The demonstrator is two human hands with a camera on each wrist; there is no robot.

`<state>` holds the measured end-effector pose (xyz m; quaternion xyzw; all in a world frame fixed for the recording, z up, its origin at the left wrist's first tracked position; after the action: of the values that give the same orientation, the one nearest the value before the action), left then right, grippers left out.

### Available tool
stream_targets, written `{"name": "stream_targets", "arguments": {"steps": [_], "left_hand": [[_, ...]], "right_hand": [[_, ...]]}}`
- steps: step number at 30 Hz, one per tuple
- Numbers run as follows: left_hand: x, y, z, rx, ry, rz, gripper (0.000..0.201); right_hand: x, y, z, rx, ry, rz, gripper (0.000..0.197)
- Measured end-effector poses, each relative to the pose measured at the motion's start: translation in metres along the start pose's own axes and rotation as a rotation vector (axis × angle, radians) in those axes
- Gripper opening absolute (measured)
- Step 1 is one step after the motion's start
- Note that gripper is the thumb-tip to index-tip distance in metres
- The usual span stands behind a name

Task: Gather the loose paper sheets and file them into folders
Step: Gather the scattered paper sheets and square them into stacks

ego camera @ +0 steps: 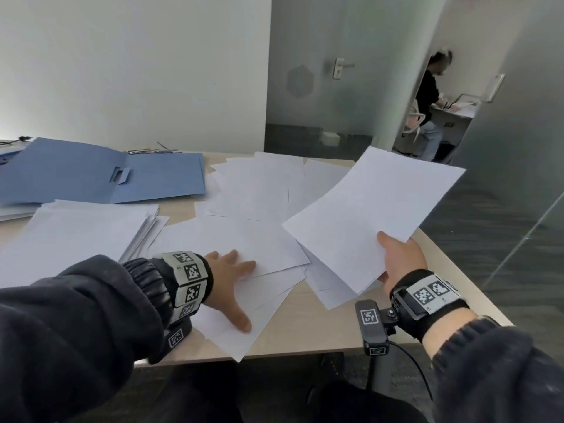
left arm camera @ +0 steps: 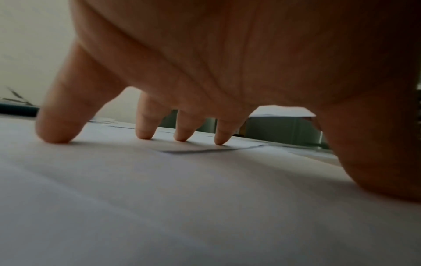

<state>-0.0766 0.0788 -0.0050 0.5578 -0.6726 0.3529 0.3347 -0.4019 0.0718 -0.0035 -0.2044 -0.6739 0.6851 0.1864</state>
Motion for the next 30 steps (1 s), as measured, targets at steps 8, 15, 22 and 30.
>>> {"name": "stream_targets", "arguments": {"steps": [8, 15, 22, 30], "left_hand": [[0.006, 0.006, -0.006, 0.007, 0.038, 0.056, 0.136], [0.010, 0.005, -0.004, -0.005, 0.132, -0.043, 0.115], [0.016, 0.000, 0.003, 0.016, 0.327, -0.173, 0.020], [0.028, -0.004, -0.003, -0.017, 0.460, -0.371, 0.023]], "right_hand": [[0.014, -0.002, -0.003, 0.053, 0.047, -0.075, 0.013], [0.044, -0.011, -0.003, 0.076, 0.116, -0.209, 0.010], [0.045, -0.002, -0.007, -0.009, -0.055, -0.251, 0.016], [0.010, 0.016, -0.030, -0.181, -0.338, -0.202, 0.013]]}}
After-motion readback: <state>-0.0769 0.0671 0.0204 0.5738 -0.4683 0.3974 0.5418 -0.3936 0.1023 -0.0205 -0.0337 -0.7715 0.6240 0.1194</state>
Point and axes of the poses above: each hand's wrist, its own z-axis towards the middle knuckle, its own x-axis out of the back of the hand, y = z × x, the point moved 2 cm from there along z, towards the middle knuckle, and after that the axes turned 10 degrees about x, right-handed, at the moved point
